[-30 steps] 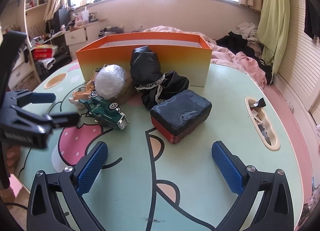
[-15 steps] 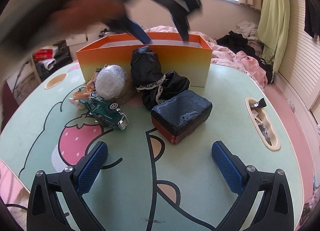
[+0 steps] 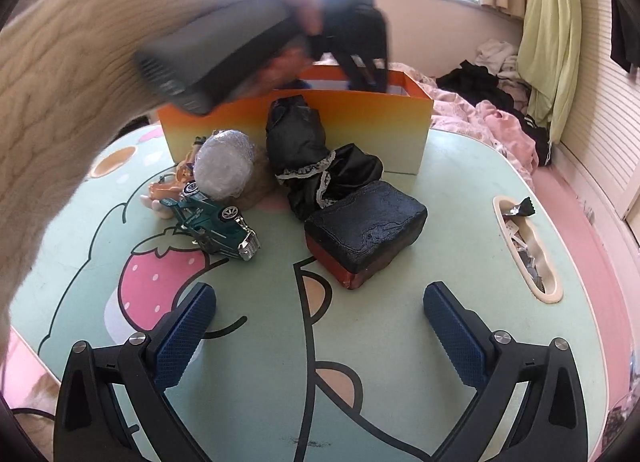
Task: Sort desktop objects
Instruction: 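Grasp the brown card box in the orange box with the left tool, lift it out, then lower the brown card box onto the table with the left tool, release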
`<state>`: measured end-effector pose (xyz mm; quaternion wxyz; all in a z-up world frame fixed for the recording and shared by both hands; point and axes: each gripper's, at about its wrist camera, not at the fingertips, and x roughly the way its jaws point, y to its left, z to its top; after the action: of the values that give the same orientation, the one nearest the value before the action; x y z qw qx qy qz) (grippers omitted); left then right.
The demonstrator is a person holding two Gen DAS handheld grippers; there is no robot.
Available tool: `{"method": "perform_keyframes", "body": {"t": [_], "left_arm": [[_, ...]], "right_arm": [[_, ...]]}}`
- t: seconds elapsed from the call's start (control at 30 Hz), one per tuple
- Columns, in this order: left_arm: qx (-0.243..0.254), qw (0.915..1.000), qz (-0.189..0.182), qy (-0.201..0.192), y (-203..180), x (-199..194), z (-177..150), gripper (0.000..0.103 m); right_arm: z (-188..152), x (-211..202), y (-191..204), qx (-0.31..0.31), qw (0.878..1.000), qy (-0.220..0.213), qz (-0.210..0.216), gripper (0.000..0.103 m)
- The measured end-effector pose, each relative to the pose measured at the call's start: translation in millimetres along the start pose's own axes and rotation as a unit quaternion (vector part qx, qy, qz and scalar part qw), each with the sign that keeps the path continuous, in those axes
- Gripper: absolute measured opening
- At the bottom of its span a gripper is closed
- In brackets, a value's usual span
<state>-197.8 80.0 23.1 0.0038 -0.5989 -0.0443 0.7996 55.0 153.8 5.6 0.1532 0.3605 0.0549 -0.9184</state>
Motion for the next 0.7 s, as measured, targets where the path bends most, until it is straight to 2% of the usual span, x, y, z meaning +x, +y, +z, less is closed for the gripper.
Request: {"method": "perform_keyframes", "body": {"t": [0.07,0.13,0.23,0.33,0.43,0.53,0.63,0.7], "left_arm": [[-0.001,0.9999,-0.014,-0.004,14.9,-4.7,-1.6,0.042],[-0.006,0.9979,-0.06,-0.021,28.0,-19.7,-4.8,0.042],[0.004,0.9914,-0.107,-0.075,43.2,-64.2,-18.9,0.042],[0.037,0.9807,-0.136,-0.136,49.9,-117.1,-52.9,0.042],[0.072,0.9694,-0.161,-0.17,57.9,-146.7,-100.6,0.042],[0.086,0.9655,-0.15,-0.195,76.8,-148.9,-152.6,0.042],[0.067,0.9697,-0.12,-0.202,95.9,-126.1,-192.5,0.042],[0.054,0.9744,-0.102,-0.193,104.0,-106.5,-215.7,0.042]], "right_arm": [[0.5,0.0,-0.1,0.0,1.0,0.0,0.0,0.103],[0.3,-0.2,0.0,0.0,1.0,0.0,0.0,0.103],[0.1,-0.7,0.7,0.0,1.0,0.0,0.0,0.103],[-0.1,-1.1,1.0,0.0,1.0,0.0,0.0,0.103],[0.1,-1.1,0.3,0.0,1.0,0.0,0.0,0.103],[-0.3,-1.5,0.5,0.0,1.0,0.0,0.0,0.103],[-0.1,-1.7,0.5,0.0,1.0,0.0,0.0,0.103],[0.5,-2.1,0.3,-0.001,1.0,0.0,-0.001,0.103]]}}
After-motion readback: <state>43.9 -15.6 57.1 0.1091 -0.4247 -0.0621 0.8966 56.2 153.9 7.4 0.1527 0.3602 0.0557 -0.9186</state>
